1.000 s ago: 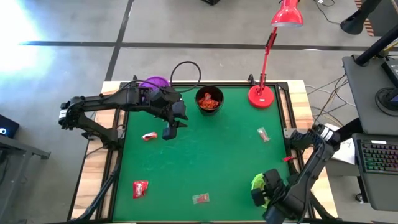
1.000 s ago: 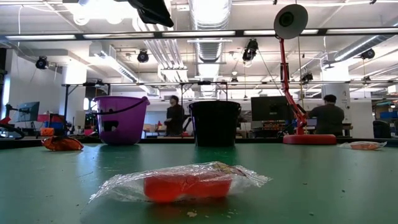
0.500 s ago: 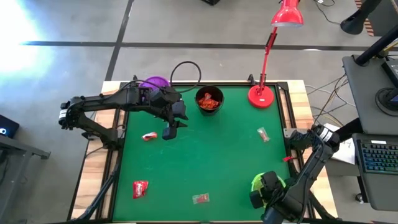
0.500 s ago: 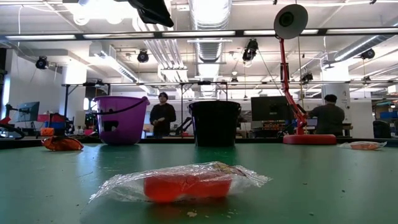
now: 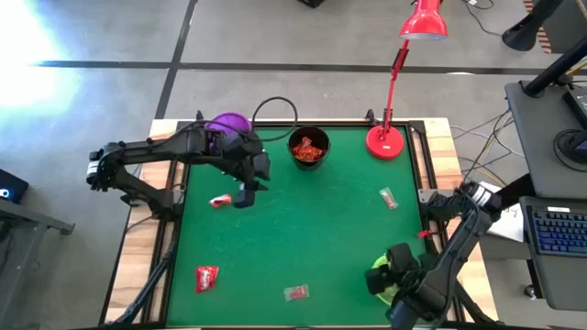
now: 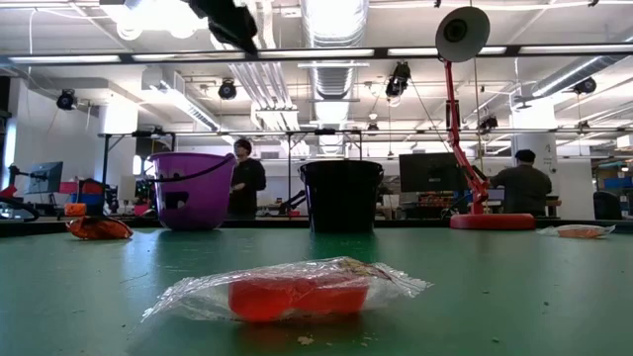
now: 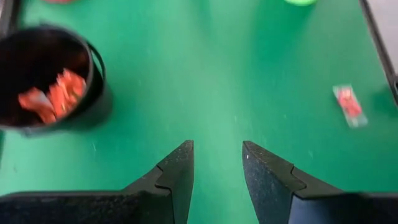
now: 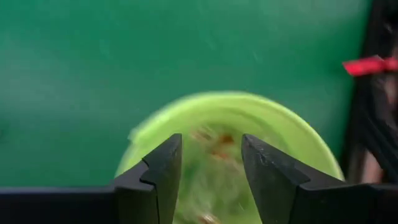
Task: Sort candy
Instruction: Put the orange candy into the black bucket
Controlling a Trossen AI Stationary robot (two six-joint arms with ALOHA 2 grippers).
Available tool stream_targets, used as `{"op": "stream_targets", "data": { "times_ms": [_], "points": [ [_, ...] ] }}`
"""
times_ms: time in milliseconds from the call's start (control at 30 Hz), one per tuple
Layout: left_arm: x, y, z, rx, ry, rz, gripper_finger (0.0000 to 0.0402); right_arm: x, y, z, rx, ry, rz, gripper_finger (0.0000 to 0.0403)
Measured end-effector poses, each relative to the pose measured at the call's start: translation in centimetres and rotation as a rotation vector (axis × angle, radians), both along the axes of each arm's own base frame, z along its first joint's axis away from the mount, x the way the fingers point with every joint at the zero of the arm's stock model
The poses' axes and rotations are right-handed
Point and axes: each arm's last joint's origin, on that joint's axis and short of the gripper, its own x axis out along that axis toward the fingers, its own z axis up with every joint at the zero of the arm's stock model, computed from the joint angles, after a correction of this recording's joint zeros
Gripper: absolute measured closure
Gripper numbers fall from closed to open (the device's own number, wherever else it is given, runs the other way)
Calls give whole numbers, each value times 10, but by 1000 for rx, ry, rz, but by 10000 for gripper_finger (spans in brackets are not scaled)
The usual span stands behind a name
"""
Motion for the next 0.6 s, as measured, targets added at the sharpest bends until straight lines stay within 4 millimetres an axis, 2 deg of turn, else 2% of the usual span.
{"op": "stream_targets", "data": {
  "times_ms": [133, 267, 400, 600],
  "points": [
    [-8, -1, -5, -25, 103, 18, 283, 8, -9, 6, -73, -94, 62, 244],
    [-20, -2, -11, -70, 242, 68, 283, 23, -27, 15, -181, -168, 152, 249],
    [-31, -2, -16, -64, 373, 152, 283, 38, -56, 29, -263, -203, 187, 250],
    [-42, 1, -22, 35, 493, 293, 283, 51, -104, 52, -348, -125, 326, 250]
  ]
}}
